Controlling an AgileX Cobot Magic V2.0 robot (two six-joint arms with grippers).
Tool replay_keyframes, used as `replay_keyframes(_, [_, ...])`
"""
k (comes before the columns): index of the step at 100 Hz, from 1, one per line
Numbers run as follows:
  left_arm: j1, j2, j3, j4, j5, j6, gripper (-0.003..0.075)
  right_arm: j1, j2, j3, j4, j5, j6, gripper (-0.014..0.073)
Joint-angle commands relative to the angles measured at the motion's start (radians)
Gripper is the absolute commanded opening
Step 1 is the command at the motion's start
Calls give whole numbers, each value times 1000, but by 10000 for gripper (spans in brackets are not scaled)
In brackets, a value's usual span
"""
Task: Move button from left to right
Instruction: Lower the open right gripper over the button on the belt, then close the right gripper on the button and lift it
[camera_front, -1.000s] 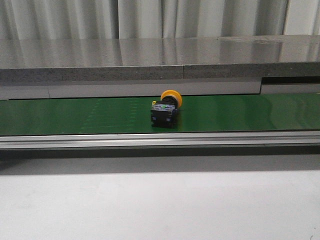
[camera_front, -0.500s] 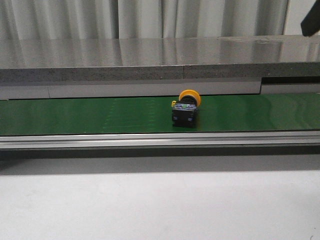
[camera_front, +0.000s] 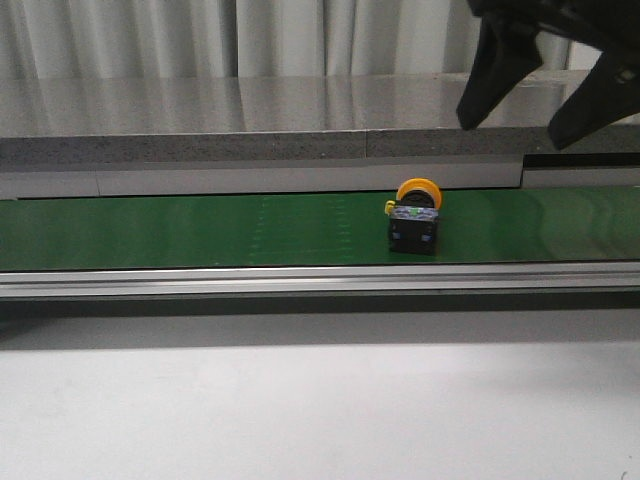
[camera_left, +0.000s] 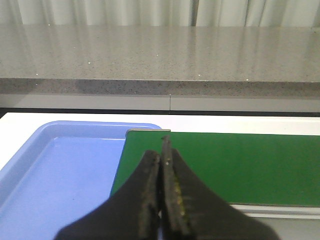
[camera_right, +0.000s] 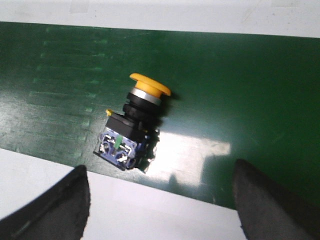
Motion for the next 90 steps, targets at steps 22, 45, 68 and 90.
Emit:
replay_keyframes(22, [-7, 5, -26, -9, -75, -1, -20, 48, 105, -110, -18, -48, -2, 574])
replay_keyframes(45, [-7, 5, -26, -9, -75, -1, -20, 54, 167, -112, -102, -64, -2, 574])
replay_keyframes(68, [-7, 5, -26, -9, -75, -1, -20, 53, 212, -112, -128, -94, -2, 574])
replay_keyframes(90, [-7, 5, -26, -9, -75, -1, -20, 53, 242, -112, -128, -97, -2, 540])
